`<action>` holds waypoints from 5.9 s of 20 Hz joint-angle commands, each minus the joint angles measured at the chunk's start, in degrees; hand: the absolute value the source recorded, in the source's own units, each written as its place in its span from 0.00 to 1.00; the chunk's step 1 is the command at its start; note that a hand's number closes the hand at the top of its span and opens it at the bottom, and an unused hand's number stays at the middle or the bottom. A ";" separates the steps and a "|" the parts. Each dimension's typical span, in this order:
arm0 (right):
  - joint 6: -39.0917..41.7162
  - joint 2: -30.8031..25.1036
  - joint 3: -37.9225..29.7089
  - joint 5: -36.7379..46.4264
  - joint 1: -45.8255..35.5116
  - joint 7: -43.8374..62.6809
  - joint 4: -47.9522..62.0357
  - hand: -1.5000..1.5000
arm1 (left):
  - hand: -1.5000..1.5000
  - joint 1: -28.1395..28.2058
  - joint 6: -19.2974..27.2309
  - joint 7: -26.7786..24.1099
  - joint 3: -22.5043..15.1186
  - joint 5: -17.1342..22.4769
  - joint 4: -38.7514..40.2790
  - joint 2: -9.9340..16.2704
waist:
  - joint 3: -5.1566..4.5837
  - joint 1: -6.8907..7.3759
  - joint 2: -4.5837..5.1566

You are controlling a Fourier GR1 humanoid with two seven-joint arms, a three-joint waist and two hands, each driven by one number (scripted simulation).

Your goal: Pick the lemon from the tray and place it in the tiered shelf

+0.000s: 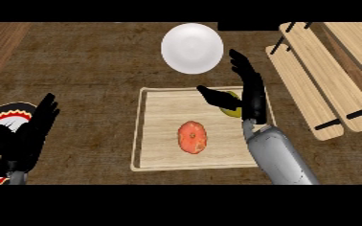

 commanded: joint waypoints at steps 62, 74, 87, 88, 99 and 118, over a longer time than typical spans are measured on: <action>50.94 -1.43 -3.66 25.98 -10.07 7.16 27.92 1.00 | 0.50 -1.79 -11.11 8.24 13.86 -11.73 -3.43 -8.49 | 0.14 0.73 0.21; 44.84 -3.82 -7.86 33.33 -7.87 14.70 13.54 1.00 | 0.50 0.16 -12.72 6.91 14.86 -13.63 -3.55 -11.25 | 0.11 0.16 0.05; 29.01 2.23 -15.56 57.99 -27.56 57.78 16.59 1.00 | 0.50 -0.30 -12.25 6.02 14.57 -14.45 -2.34 -11.68 | 0.02 0.84 -0.30; 27.91 3.29 -15.70 59.43 -26.89 58.36 14.37 1.00 | 0.50 -0.26 -12.09 5.53 14.43 -14.23 -1.28 -12.68 | -0.01 0.09 -0.44; 36.36 7.14 -21.94 75.49 -34.11 59.25 1.38 1.00 | 0.50 -2.35 -12.07 8.59 15.77 -13.94 -1.29 -11.20 | 0.05 -0.63 -0.64; 57.79 4.43 -38.55 94.51 -48.89 51.14 4.46 1.00 | 0.50 1.90 -12.69 5.04 14.88 -14.99 -2.92 -13.37 | 0.04 0.57 -0.19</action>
